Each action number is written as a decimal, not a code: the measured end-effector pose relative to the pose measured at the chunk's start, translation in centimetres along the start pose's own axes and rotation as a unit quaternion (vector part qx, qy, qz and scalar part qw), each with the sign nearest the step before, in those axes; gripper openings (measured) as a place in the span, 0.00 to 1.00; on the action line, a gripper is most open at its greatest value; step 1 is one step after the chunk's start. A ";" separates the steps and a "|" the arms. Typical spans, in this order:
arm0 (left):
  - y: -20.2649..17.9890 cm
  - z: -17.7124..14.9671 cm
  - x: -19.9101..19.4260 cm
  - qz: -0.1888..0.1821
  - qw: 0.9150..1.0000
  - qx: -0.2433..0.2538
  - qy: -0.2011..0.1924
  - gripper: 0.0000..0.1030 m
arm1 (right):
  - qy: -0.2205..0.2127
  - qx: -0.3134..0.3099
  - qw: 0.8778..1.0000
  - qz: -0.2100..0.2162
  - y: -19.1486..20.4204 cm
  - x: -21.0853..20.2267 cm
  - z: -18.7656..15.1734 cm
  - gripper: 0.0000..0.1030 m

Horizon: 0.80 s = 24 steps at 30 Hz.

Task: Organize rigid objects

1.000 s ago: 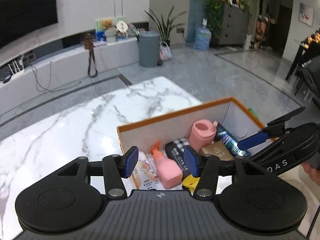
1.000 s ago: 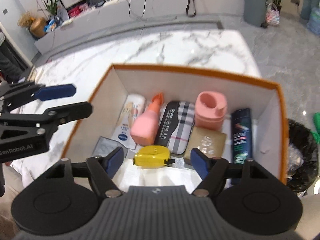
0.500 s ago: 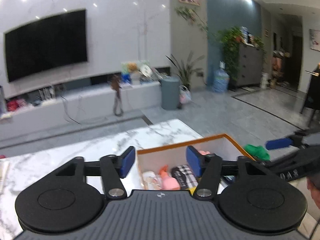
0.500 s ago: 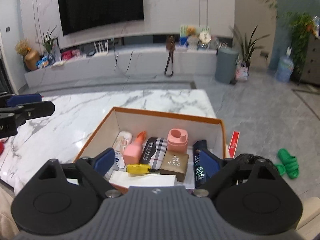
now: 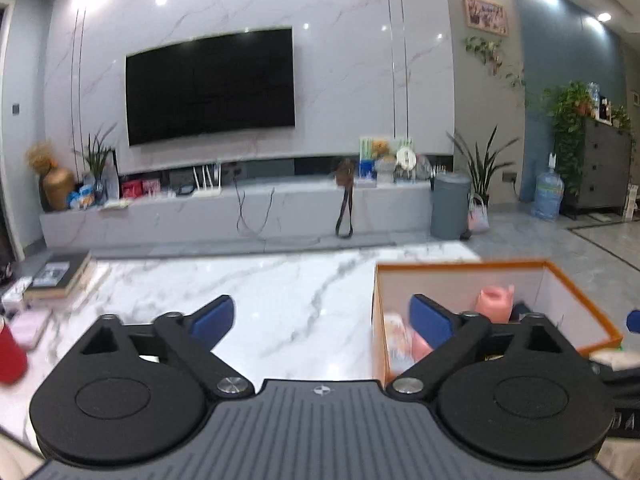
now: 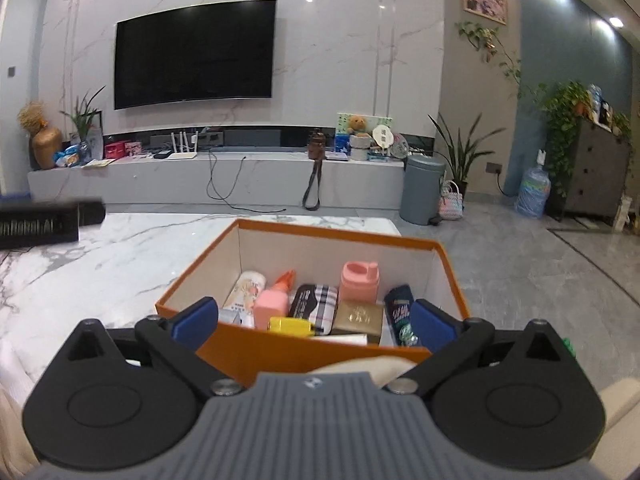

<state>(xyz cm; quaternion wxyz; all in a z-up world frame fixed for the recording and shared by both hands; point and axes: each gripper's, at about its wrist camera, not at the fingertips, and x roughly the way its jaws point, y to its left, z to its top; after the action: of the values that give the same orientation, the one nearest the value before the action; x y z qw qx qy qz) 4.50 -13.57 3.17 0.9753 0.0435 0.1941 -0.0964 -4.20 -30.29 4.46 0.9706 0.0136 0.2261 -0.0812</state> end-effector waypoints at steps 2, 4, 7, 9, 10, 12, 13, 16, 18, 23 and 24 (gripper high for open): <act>0.0 -1.0 0.6 -0.001 1.000 0.005 0.017 1.00 | 0.004 0.013 1.000 0.009 0.0 0.4 -0.7 0.97; 0.1 -2.0 0.7 0.004 1.000 0.008 0.029 1.00 | 0.014 0.018 1.000 0.005 0.0 0.9 -1.2 0.97; 0.4 -3.1 0.7 0.015 0.999 0.006 0.047 1.00 | 0.008 0.026 1.000 0.008 -0.2 1.1 -1.7 0.97; 0.7 -3.7 0.0 0.022 0.998 0.004 0.054 1.00 | 0.006 0.035 0.999 0.009 -0.5 1.3 -1.9 0.97; 0.7 -3.7 0.1 0.026 0.998 0.001 0.056 1.00 | 0.010 0.038 0.999 0.011 -0.5 1.5 -2.1 0.97; 0.9 -4.1 -0.1 0.023 0.998 0.000 0.058 1.00 | 0.020 0.039 0.999 0.008 -0.4 2.0 -2.1 0.97; 1.0 -4.4 -0.3 0.022 0.998 0.001 0.059 1.00 | 0.024 0.035 0.999 0.005 -0.3 2.1 -2.2 0.97; 1.4 -4.9 -0.5 0.020 0.998 0.000 0.062 1.00 | 0.026 0.020 0.999 -0.001 0.3 2.3 -2.3 0.97; 1.5 -5.0 -0.4 0.020 0.998 -0.003 0.066 1.00 | 0.025 0.015 1.000 -0.003 0.6 2.3 -2.4 0.97; 1.6 -5.0 -0.4 0.020 0.998 -0.006 0.067 1.00 | 0.023 0.013 1.000 -0.006 0.8 2.3 -2.4 0.97; 1.6 -4.9 -0.4 0.019 0.997 -0.008 0.067 1.00 | 0.023 0.013 1.000 -0.006 0.8 2.3 -2.4 0.97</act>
<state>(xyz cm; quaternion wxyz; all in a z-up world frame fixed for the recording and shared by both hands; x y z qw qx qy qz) 2.61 -11.35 -1.14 0.9619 0.0460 0.2594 -0.0727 -3.02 -29.67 1.30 0.9644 0.0263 0.2474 -0.0896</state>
